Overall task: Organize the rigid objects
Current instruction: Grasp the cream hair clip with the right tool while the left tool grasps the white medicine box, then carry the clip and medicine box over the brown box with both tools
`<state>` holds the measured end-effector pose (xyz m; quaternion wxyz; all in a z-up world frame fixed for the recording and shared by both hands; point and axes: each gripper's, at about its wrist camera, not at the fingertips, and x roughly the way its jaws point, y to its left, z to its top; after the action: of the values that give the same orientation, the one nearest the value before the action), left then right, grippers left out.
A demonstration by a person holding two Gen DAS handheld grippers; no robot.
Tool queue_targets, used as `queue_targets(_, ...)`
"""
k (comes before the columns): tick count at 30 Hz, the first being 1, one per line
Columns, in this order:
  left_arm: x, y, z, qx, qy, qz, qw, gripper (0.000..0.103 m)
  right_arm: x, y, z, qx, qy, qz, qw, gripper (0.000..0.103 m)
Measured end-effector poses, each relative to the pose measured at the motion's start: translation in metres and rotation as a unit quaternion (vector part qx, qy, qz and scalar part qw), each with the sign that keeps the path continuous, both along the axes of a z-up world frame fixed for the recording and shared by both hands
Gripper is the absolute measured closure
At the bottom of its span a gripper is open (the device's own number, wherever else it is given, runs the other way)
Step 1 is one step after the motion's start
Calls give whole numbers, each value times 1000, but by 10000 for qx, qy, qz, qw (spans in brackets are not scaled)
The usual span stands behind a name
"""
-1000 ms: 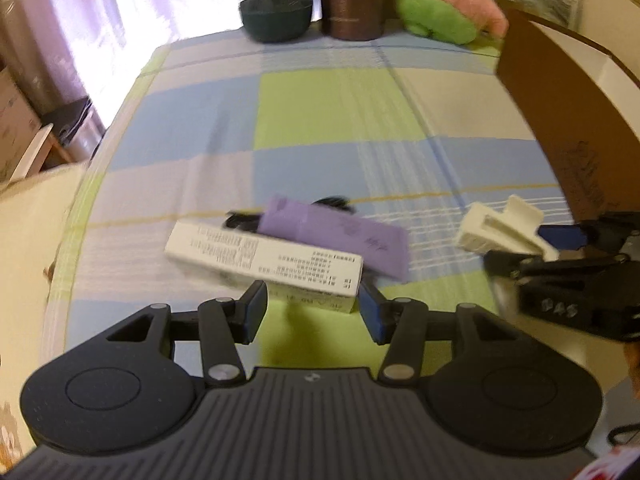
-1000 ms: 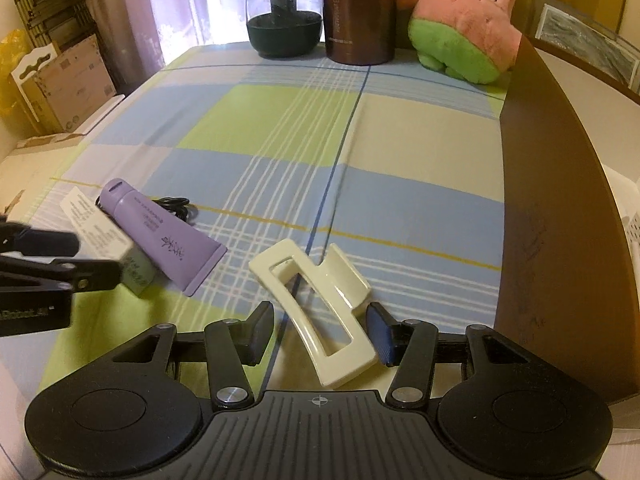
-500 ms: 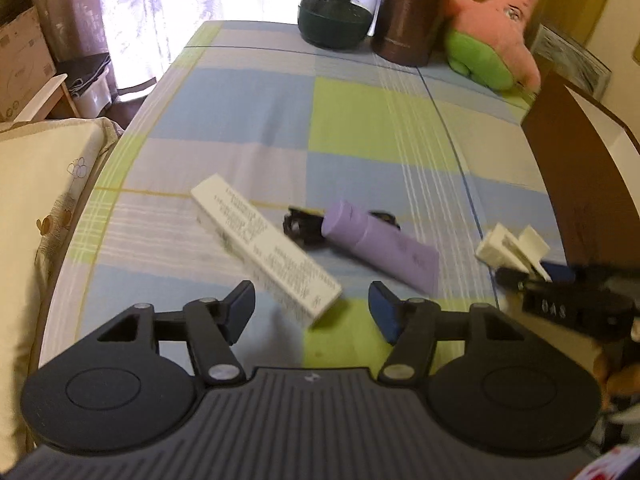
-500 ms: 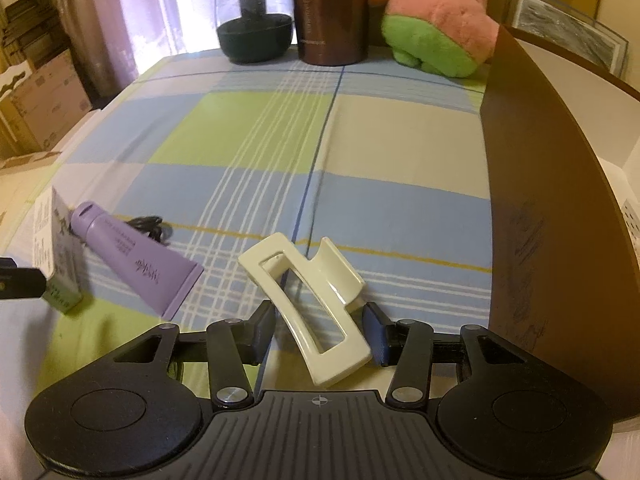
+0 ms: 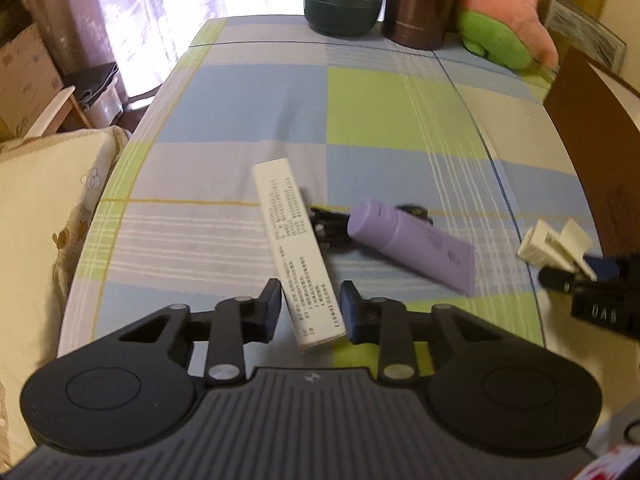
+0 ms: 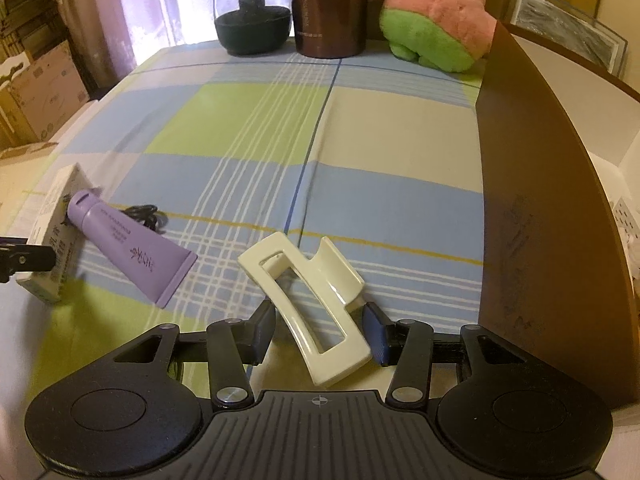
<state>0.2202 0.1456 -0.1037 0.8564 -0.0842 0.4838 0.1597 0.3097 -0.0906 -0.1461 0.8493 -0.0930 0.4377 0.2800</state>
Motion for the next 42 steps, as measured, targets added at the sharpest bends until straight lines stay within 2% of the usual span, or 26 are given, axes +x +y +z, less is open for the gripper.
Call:
queue_targets(3, -11, -4, 1, 66, 70, -173, 9998, 78, -7, -1, 0, -82, -63, 67, 9999, 60)
queue_targets(4, -15, -6, 1, 77, 93, -224, 9997, 78, -10, -2, 0, -110, -80, 89, 9999, 66)
queue_targets(5, -19, -8, 2, 79, 115, -266, 9995, 78, -13, -4, -1, -149, -85, 112, 9998, 68)
queue_targets(10, -44, -21, 3, 53, 260, -450, 9986, 79, -28, -12, -1, -165, -99, 152, 9997, 68)
queue_targets(17, -71, -39, 4, -203, 298, -674, 9971, 81, -58, -23, -1, -88, -54, 375, 9992, 66)
queue_targets(19, -71, -39, 4, -255, 278, -614, 9974, 79, -63, -22, 0, -146, -43, 486, 9987, 56)
queue_targets(23, -62, -40, 7, -213, 146, -730, 9970, 69, -67, -23, 3, -93, -177, 547, 9983, 51)
queue_targets(32, -29, -37, -1, 55, 205, -857, 9961, 70, -56, -14, 8, -93, -404, 746, 9963, 51)
queue_targets(34, -25, -37, -4, 67, 265, -881, 9957, 70, -54, -12, 7, -85, -377, 769, 9963, 57)
queue_targets(37, -21, -38, -10, 104, 364, -885, 9954, 81, -52, -10, 3, -165, -319, 803, 9961, 63)
queue_targets(42, -24, -37, -11, 106, 371, -868, 9955, 82, -54, -12, 5, -107, -297, 761, 9966, 64)
